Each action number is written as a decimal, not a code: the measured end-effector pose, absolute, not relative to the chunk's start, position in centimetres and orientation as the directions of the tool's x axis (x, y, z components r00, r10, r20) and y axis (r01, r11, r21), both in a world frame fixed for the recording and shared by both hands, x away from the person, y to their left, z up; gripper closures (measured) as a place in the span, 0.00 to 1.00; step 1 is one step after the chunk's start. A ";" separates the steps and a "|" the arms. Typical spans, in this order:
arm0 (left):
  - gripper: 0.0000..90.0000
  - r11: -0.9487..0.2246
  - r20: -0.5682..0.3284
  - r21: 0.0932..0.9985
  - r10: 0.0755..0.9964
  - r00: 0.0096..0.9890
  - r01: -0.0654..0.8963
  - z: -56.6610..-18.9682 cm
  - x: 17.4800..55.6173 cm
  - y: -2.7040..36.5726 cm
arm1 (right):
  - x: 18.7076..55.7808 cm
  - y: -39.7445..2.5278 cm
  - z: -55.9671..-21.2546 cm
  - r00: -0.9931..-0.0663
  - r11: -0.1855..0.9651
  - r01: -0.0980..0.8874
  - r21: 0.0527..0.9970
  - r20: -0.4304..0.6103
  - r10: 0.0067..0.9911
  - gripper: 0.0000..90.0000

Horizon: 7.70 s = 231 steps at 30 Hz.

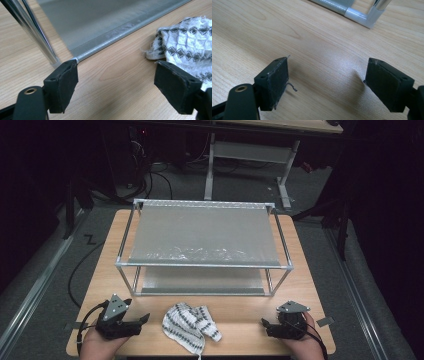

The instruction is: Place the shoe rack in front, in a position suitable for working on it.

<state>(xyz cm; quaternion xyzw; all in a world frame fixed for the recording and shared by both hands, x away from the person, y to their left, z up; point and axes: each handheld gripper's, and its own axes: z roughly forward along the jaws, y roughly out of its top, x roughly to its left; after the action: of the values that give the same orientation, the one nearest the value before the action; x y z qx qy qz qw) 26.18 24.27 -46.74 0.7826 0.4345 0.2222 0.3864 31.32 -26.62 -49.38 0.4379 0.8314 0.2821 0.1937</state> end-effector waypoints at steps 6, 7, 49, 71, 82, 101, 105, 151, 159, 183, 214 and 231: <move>0.22 -0.324 0.012 0.798 0.851 0.525 0.508 -46.7 26.2 24.3 | 31.3 -26.6 -49.4 -0.544 0.457 0.616 0.642 -0.074 0.836 0.21; 0.22 -0.324 0.012 0.798 0.851 0.525 0.508 -46.7 26.2 24.3 | 31.3 -26.6 -49.4 -0.544 0.457 0.616 0.642 -0.074 0.836 0.21; 0.41 -0.596 0.145 0.690 0.669 0.729 0.410 -46.7 24.7 16.0 | 30.3 -24.6 -47.7 -0.612 0.455 0.585 0.672 -0.003 0.791 0.04; 0.46 -0.645 0.215 0.647 0.666 0.714 0.407 -48.7 28.9 9.5 | 28.9 -22.3 -47.0 -0.689 0.494 0.518 0.698 -0.002 0.725 0.06; 0.40 -0.498 0.113 0.777 0.712 0.693 0.385 -46.9 28.0 12.5 | 27.8 -16.6 -46.4 -0.758 0.495 0.468 0.732 0.044 0.651 0.03; 0.25 -0.433 0.068 0.812 0.735 0.674 0.391 -46.5 28.5 14.0 | 29.6 -12.0 -50.3 -0.765 0.603 0.481 0.637 -0.031 0.643 0.00; 0.25 -0.418 0.057 0.821 0.739 0.671 0.390 -46.4 28.4 14.1 | 29.4 -12.6 -50.5 -0.768 0.595 0.470 0.651 -0.030 0.640 0.00; 0.24 -0.369 0.036 0.853 0.746 0.665 0.368 -46.2 28.4 14.5 | 26.9 -13.7 -48.4 -0.862 0.660 0.306 0.687 -0.096 0.499 0.87; 0.21 -0.357 0.020 0.856 0.745 0.667 0.373 -46.1 28.4 14.5 | 27.1 -20.6 -46.5 -0.761 0.593 0.359 0.720 -0.142 0.633 0.87; 0.23 -0.342 -0.049 0.858 0.690 0.722 0.384 -45.6 30.5 11.2 | 26.8 -34.5 -47.1 -0.355 0.325 0.607 0.726 -0.118 0.927 0.85; 0.27 -0.319 -0.021 0.855 0.765 0.644 0.408 -44.6 29.2 15.0 | 28.4 -31.6 -44.1 -0.403 0.213 0.482 0.850 -0.001 0.915 0.35; 0.38 -0.153 -0.005 0.861 0.951 0.310 0.485 -43.4 24.9 25.8 | 34.4 -29.1 -43.2 -0.462 0.240 0.452 0.859 -0.004 0.887 0.39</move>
<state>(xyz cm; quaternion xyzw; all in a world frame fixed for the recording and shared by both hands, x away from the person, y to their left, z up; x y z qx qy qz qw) 24.89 25.77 -43.37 0.7021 0.5112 0.2893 0.4025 34.37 -29.06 -43.20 0.4499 0.7438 0.4217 0.2579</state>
